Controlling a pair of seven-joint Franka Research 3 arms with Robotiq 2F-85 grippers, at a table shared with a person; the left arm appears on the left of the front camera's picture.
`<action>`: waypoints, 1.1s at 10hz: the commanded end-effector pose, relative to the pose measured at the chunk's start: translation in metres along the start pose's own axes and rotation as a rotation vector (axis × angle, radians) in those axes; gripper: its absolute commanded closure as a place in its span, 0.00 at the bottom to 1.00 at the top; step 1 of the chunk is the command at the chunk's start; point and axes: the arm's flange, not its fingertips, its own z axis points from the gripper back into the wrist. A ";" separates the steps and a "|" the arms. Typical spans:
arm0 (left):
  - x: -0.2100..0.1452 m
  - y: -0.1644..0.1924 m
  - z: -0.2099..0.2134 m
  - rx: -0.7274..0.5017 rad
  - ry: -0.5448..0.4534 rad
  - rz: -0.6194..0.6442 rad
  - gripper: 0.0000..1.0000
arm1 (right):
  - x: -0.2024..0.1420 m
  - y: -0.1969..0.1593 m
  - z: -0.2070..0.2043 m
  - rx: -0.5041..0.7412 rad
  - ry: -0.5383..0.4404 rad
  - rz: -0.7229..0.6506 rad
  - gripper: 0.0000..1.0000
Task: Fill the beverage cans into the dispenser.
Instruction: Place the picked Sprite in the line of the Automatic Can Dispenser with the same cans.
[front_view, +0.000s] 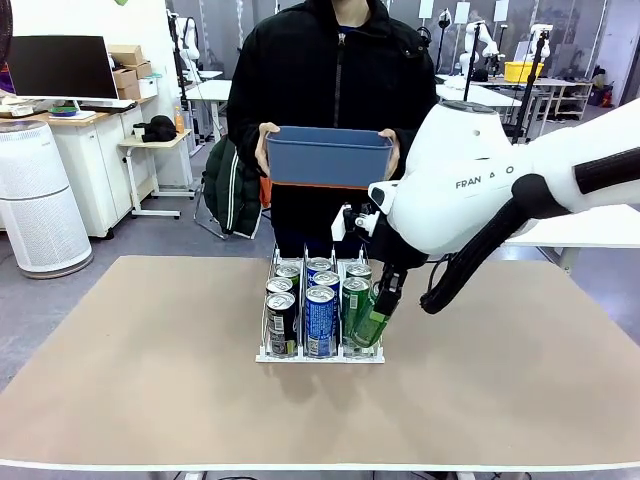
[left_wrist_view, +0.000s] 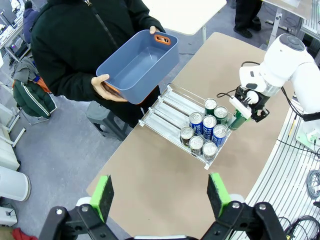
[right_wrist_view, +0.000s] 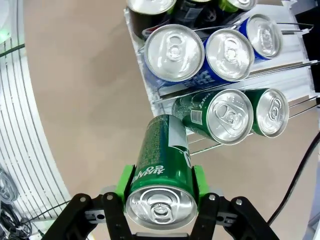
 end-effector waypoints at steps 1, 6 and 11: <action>-0.001 0.001 -0.001 0.004 -0.002 0.002 0.00 | 0.018 -0.017 -0.008 -0.092 -0.043 -0.040 0.42; -0.001 0.001 -0.001 0.004 -0.002 0.002 0.00 | 0.026 -0.020 -0.034 -0.056 0.012 -0.007 0.42; -0.001 0.001 -0.001 0.004 -0.002 0.002 0.00 | 0.024 -0.028 -0.019 -0.105 -0.035 -0.043 0.42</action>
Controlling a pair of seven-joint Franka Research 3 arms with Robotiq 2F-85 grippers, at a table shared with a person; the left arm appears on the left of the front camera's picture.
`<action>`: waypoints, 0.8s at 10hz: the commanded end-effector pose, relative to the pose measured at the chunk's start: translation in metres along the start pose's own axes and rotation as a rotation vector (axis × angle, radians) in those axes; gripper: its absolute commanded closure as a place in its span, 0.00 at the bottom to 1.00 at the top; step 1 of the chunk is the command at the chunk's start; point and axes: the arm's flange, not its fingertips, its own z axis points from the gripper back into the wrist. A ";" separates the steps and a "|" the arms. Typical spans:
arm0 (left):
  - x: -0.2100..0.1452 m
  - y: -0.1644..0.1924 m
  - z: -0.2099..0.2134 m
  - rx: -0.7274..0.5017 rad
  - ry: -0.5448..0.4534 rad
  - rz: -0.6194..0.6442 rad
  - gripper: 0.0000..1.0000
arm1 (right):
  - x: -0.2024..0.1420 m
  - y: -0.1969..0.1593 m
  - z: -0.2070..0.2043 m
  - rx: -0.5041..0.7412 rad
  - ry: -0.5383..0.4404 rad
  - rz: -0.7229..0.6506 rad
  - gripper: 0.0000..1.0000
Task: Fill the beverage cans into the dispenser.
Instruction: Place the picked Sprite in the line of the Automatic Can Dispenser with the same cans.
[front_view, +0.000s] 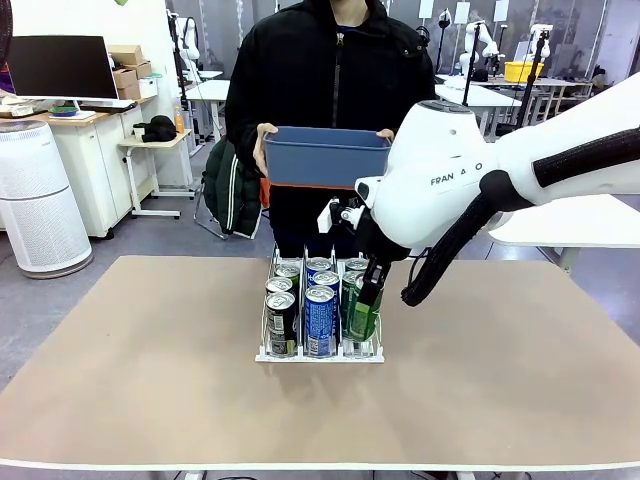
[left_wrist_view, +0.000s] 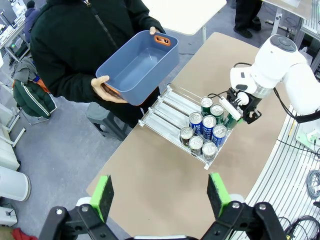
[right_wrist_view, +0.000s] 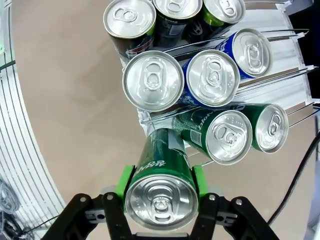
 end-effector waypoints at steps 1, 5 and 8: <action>-0.001 0.001 -0.001 0.004 -0.002 0.002 0.00 | 0.002 -0.016 -0.010 -0.102 -0.034 -0.016 0.42; -0.001 0.001 -0.001 0.004 -0.002 0.002 0.00 | 0.004 -0.019 -0.017 -0.078 -0.035 -0.005 0.42; -0.001 0.001 -0.001 0.004 -0.002 0.002 0.00 | 0.004 -0.016 -0.024 0.005 -0.026 0.049 0.42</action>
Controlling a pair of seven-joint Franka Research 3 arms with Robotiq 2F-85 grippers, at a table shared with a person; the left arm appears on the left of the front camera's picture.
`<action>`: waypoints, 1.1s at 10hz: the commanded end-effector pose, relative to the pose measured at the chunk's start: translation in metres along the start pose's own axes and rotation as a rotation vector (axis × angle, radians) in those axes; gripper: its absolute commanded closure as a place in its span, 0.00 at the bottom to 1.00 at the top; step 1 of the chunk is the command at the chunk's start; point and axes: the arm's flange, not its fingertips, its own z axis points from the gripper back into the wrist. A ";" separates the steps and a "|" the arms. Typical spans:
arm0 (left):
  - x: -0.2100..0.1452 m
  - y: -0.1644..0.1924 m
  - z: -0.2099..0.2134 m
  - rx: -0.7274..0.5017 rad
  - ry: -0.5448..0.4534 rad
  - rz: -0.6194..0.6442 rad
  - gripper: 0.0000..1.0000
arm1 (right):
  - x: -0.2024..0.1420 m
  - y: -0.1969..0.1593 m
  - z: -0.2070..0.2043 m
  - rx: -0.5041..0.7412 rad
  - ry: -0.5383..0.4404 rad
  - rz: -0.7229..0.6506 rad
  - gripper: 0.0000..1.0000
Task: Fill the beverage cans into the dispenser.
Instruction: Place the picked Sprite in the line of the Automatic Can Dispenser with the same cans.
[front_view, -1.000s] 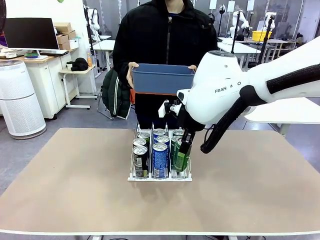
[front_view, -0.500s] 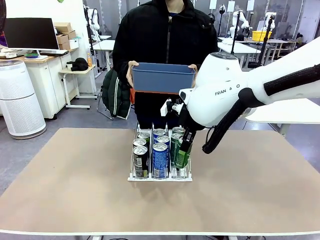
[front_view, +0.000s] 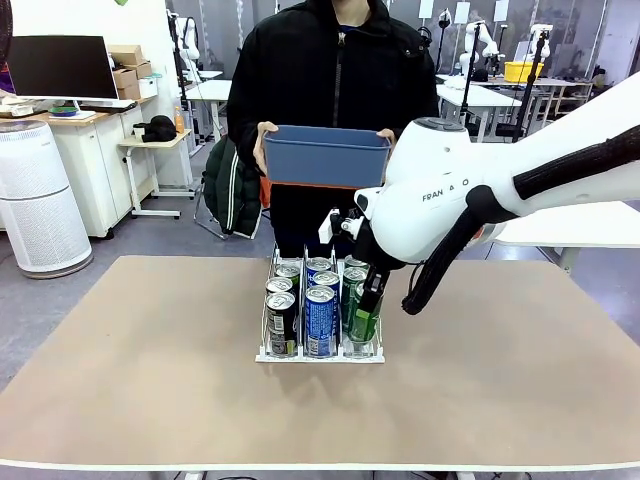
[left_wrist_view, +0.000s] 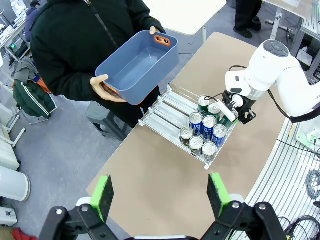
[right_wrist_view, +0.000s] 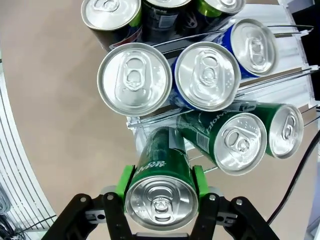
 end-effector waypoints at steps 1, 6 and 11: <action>-0.001 0.001 -0.001 0.004 -0.002 0.002 0.00 | 0.006 -0.006 0.002 0.016 -0.022 0.040 0.42; -0.001 0.001 -0.001 0.004 -0.002 0.002 0.00 | 0.007 0.008 0.029 0.036 -0.051 0.013 0.00; -0.001 0.001 -0.001 0.004 -0.002 0.002 0.00 | -0.001 0.026 0.071 0.060 -0.148 0.003 0.00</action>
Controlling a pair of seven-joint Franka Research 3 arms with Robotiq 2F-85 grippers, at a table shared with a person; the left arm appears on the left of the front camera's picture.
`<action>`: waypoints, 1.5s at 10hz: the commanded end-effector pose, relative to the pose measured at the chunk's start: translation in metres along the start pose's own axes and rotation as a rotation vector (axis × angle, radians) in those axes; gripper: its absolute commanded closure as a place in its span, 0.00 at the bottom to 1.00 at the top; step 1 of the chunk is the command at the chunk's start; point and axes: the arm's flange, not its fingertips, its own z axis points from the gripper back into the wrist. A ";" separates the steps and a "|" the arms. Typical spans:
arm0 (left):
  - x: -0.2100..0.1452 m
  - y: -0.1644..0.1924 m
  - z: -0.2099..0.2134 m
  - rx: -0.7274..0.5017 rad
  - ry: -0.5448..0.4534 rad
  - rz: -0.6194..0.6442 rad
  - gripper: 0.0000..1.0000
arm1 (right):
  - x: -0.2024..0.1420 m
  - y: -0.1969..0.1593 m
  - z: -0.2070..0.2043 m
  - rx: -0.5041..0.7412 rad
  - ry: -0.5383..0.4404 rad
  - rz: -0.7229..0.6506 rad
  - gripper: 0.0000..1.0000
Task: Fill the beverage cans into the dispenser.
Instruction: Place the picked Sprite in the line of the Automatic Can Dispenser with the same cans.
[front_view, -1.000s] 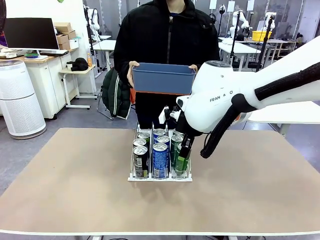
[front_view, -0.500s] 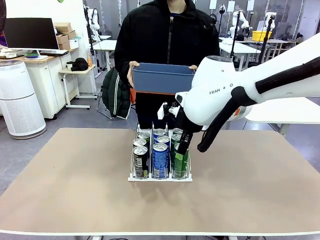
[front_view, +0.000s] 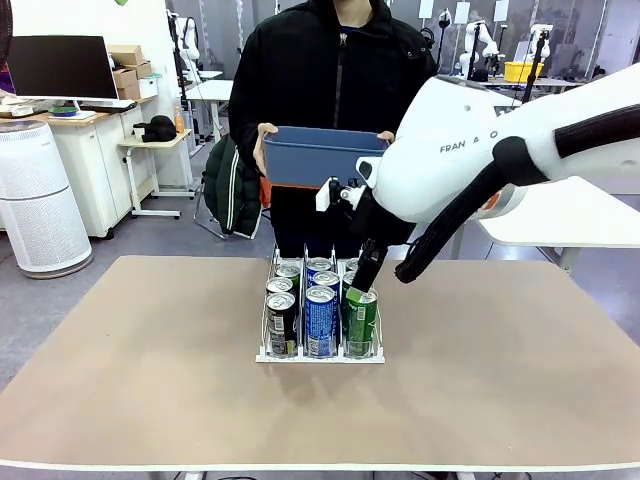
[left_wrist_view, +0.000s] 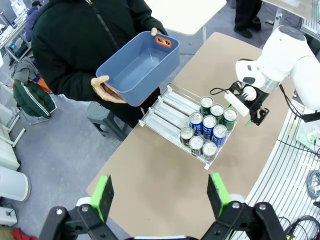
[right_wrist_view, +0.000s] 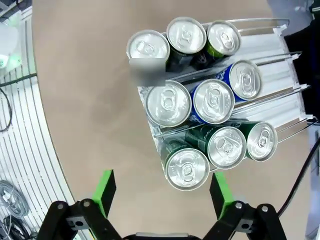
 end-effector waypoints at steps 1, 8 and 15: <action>-0.001 0.001 -0.001 0.004 -0.003 0.002 0.00 | -0.013 0.007 0.014 0.035 -0.059 0.024 0.00; -0.001 0.001 -0.001 0.004 -0.003 0.002 0.00 | -0.009 0.004 0.038 0.003 -0.089 0.016 0.00; -0.001 0.001 -0.001 0.004 -0.003 0.002 0.00 | -0.009 -0.008 0.063 0.009 -0.123 0.007 0.00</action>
